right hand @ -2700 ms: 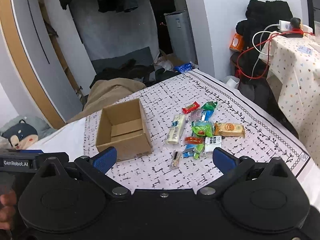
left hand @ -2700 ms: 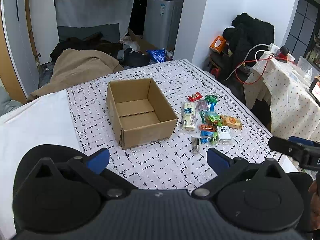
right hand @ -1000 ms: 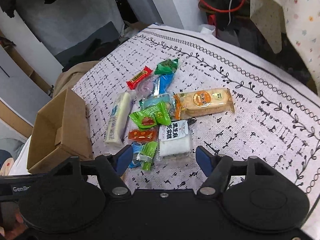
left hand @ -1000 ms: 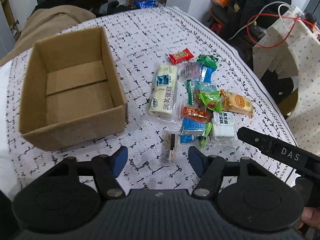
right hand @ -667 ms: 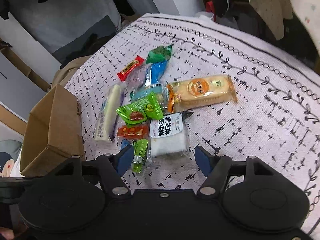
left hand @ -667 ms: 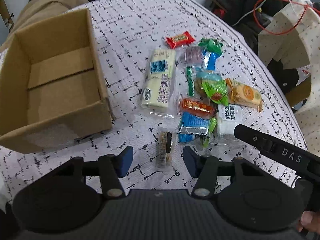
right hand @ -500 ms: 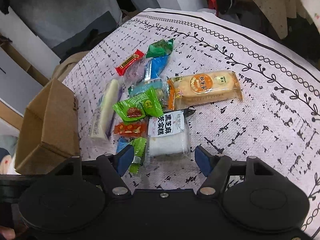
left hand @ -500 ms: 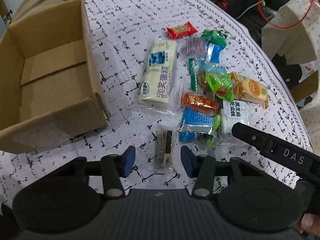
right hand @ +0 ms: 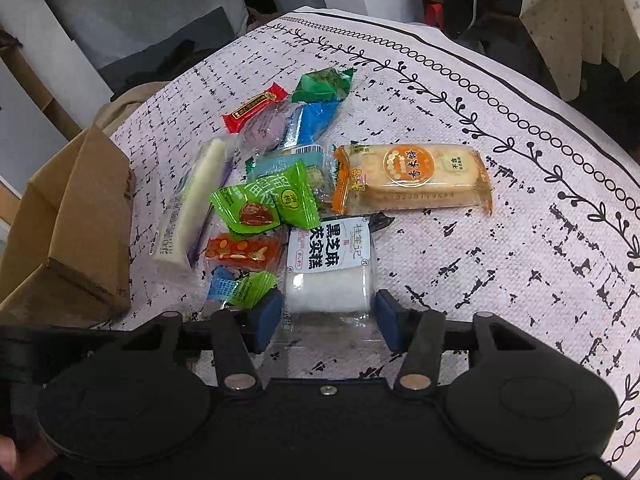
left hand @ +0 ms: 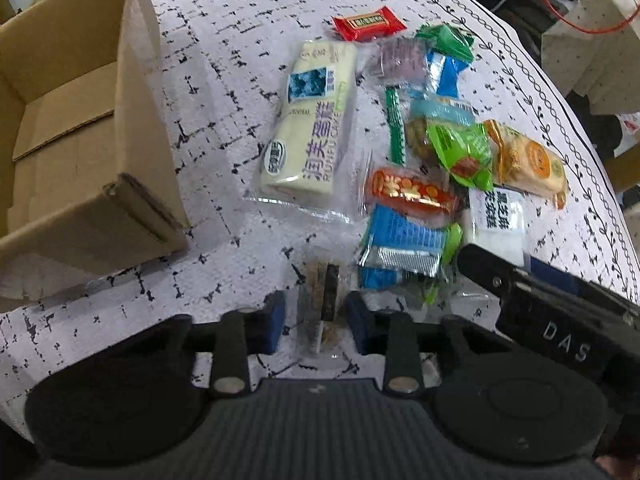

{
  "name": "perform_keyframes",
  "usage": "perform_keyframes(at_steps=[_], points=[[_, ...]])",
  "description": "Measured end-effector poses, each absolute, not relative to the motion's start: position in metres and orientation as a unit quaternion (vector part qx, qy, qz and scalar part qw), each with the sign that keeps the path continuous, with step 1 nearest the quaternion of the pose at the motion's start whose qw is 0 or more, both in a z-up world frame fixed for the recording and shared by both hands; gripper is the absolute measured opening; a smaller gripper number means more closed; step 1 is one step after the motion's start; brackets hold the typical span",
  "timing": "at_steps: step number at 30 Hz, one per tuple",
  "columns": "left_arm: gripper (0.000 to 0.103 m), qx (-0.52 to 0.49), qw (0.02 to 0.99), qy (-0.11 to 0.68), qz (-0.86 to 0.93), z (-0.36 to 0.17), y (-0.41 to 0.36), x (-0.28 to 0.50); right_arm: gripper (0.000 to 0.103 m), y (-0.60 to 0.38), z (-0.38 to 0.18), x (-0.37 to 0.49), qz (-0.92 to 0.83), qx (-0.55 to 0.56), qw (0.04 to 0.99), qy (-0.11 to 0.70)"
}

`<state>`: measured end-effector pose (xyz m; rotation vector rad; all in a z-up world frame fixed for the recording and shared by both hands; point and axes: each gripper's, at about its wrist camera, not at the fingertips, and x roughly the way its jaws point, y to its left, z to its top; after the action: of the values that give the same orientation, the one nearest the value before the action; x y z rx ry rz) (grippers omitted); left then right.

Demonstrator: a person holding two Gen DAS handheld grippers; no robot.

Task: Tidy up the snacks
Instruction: 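Grasp the clear stick packet with the left tool while the right tool grasps the white packet, then carry both packets into the cardboard box and open both tools to release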

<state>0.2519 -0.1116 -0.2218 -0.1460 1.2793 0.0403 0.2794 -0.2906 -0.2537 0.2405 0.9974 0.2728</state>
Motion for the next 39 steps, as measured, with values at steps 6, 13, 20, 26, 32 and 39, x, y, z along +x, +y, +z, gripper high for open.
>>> perform_keyframes(at_steps=[6, 13, 20, 26, 32, 39], points=[[0.017, -0.089, 0.805, 0.586, 0.019, -0.218, -0.105, 0.252, 0.044, -0.292, -0.250, 0.275, 0.125, 0.118, 0.863, 0.476], [0.017, -0.099, 0.831, 0.547, 0.014, -0.192, -0.102, 0.242, 0.043, -0.295, -0.233, 0.261, 0.114, 0.113, 0.868, 0.469], [0.017, -0.109, 0.852, 0.511, 0.016, -0.161, -0.093, 0.231, 0.042, -0.281, -0.203, 0.253, 0.119, 0.100, 0.876, 0.456], [0.017, -0.112, 0.868, 0.482, 0.027, -0.140, -0.078, 0.224, 0.042, -0.267, -0.180, 0.246, 0.120, 0.100, 0.883, 0.442], [0.017, -0.124, 0.877, 0.464, 0.027, -0.126, -0.060, 0.220, 0.042, -0.251, -0.161, 0.240, 0.118, 0.096, 0.890, 0.431], [0.017, -0.151, 0.886, 0.439, 0.026, -0.105, -0.037, 0.213, 0.042, -0.230, -0.140, 0.232, 0.122, 0.088, 0.895, 0.419]])
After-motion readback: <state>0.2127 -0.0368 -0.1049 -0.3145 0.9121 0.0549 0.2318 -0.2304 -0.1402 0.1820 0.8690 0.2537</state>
